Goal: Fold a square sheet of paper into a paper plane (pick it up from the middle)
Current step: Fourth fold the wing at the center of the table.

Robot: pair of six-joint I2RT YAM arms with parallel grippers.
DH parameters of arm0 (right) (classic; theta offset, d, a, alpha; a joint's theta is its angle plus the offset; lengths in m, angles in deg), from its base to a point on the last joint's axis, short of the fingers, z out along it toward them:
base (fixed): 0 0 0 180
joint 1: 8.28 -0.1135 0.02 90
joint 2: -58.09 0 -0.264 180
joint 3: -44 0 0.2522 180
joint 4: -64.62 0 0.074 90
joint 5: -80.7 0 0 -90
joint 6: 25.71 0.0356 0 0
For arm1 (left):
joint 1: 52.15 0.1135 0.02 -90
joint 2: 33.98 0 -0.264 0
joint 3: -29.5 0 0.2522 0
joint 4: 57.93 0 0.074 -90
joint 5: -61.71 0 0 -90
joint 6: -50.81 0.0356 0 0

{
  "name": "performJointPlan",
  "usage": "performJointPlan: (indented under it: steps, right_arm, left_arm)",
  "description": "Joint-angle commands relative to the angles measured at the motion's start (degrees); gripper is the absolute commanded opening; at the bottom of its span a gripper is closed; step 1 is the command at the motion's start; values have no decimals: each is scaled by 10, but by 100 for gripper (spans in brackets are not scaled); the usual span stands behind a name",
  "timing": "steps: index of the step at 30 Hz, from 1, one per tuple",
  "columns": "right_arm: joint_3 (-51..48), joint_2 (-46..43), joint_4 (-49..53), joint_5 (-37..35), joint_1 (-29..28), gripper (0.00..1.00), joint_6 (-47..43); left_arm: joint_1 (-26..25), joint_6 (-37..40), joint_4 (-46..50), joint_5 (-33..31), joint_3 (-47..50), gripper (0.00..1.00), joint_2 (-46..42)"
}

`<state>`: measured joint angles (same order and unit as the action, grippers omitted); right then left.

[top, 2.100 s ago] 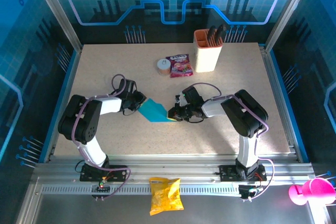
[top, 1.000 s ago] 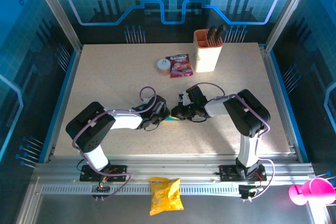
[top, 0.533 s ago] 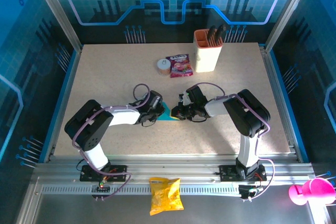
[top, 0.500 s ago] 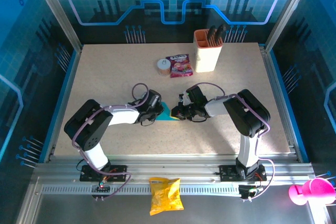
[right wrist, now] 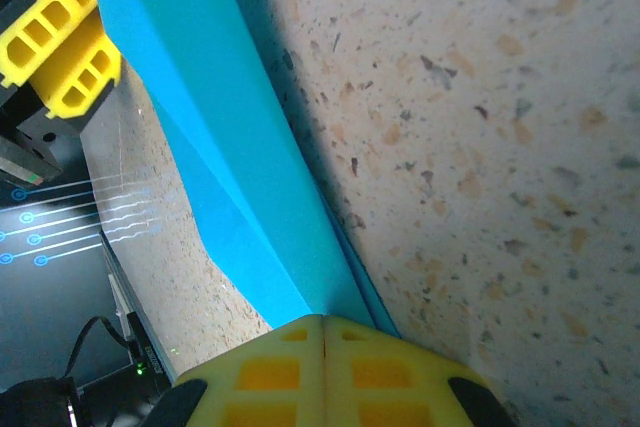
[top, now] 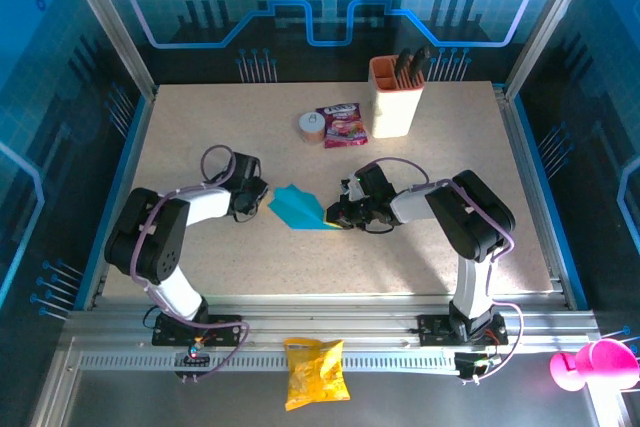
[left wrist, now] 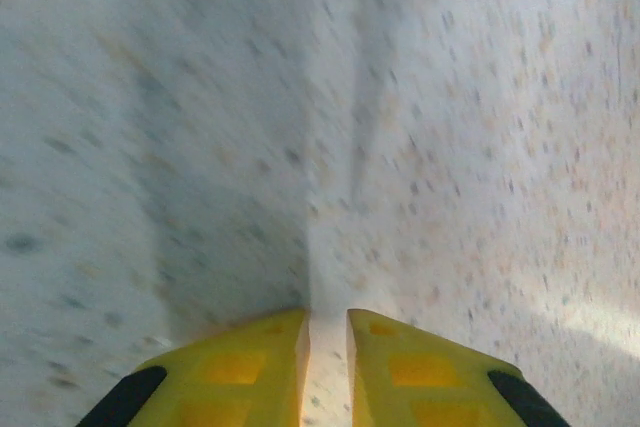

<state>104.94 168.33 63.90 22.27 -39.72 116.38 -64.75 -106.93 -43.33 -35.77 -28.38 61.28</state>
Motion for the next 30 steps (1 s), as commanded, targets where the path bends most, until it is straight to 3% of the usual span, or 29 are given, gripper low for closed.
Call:
performJointPlan:
  steps: [1, 5, 11, 16, 21, 30]
  right_arm:
    - [-62, 65, 189, -129, 12, 0, -16]
    - [-63, 61, 184, -124, 11, 0, -18]
    - [-61, 49, 190, -127, 10, 0, -23]
    - [-61, 34, 195, -129, 4, 0, -29]
    - [-83, -8, 178, -132, -4, 0, -50]
    - [-174, -155, 221, -161, 5, 0, -64]
  left_arm:
    - [1, 48, 49, -38, 2, 19, -54]
    - [-73, 99, -18, 19, 9, 20, -96]
    - [-149, 104, -104, 113, -7, 23, -16]
    - [-154, 97, -110, 95, 0, 21, 43]
    - [-143, 101, -73, 47, 16, 11, 56]
    - [-115, 134, -76, 60, 29, 5, 74]
